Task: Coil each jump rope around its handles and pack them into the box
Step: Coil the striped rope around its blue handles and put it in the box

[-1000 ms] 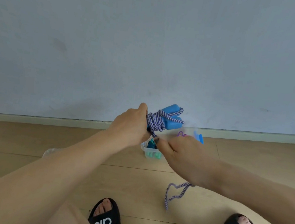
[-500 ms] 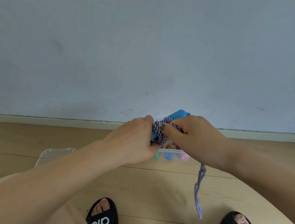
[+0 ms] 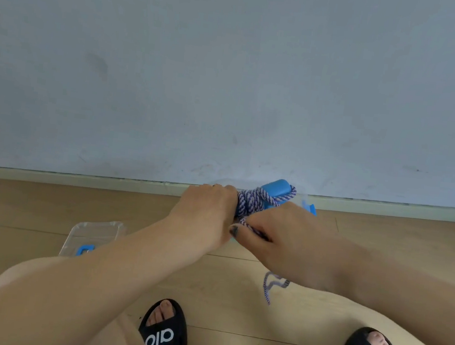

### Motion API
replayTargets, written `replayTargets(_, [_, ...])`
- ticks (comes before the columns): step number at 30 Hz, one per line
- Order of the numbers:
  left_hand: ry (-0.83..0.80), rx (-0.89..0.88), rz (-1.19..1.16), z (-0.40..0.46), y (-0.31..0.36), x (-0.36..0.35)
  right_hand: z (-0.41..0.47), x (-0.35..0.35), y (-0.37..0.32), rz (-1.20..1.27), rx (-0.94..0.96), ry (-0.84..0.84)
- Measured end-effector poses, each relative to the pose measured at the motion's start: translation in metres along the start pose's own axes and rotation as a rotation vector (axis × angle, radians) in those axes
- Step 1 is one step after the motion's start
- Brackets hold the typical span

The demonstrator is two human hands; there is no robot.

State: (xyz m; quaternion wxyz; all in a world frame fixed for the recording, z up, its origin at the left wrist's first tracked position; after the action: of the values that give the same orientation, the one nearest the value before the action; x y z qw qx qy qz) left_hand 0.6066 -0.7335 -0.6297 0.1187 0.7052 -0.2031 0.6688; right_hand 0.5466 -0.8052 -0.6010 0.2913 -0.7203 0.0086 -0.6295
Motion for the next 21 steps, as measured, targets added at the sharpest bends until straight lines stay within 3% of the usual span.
replayTargets(12, [0.023,-0.020,0.120,0.014,0.000,0.004,-0.002,0.006,0.008,-0.074,-0.014,-0.024])
replayTargets(14, [0.020,-0.073,0.091,0.011,0.009,0.002,0.004,0.010,0.005,-0.079,0.023,-0.002])
replayTargets(17, [0.114,-0.320,0.126,-0.001,0.047,0.007,0.020,0.035,0.011,-0.083,0.036,0.094])
replayTargets(21, [0.144,-0.294,0.076,-0.007,0.049,0.012,0.043,0.067,0.046,-0.227,-0.048,0.158])
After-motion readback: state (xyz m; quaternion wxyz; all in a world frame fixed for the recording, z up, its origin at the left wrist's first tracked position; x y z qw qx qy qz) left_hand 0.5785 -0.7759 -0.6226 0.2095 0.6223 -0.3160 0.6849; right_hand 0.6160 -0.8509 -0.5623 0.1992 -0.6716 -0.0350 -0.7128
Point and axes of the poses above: each hand's wrist, its own z-axis towards the middle knuckle, its own x-axis out of the back of the hand, y = z × x, the point moved 9 cm from there along z, towards the middle knuckle, and after that the axes turned 1 degree about -z, right-handed, at the moved point
